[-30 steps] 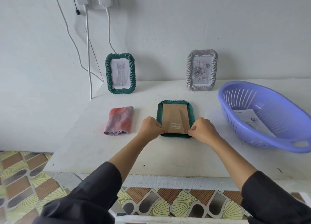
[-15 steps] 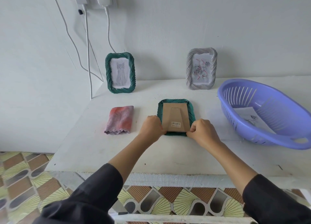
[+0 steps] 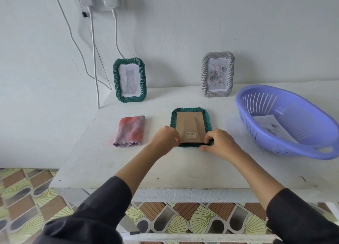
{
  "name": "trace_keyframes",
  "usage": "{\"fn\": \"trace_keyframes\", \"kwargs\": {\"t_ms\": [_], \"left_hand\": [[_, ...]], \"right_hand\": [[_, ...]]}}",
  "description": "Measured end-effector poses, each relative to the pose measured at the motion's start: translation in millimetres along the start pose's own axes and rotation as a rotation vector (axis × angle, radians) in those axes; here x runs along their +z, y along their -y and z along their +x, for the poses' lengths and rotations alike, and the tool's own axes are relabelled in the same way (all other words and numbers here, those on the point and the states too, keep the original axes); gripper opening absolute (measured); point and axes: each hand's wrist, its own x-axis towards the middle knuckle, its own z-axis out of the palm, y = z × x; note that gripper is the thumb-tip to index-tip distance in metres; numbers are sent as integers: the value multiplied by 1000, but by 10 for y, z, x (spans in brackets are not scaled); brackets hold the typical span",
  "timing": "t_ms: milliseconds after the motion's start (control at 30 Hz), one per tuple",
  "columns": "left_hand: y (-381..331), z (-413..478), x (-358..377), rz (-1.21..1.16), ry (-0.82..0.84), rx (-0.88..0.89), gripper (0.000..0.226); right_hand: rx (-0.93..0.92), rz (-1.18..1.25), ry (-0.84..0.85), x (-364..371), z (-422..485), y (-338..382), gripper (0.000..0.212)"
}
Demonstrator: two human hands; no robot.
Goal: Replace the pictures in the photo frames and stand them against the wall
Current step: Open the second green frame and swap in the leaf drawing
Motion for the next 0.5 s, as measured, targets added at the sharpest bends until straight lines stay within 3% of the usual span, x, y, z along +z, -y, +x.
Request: {"fn": "trace_keyframes", "kwargs": {"t_ms": [500], "left_hand": [[168, -6, -114, 48, 109, 184, 15]], "right_hand": [[-99, -86, 107, -60, 23, -18, 23]]}}
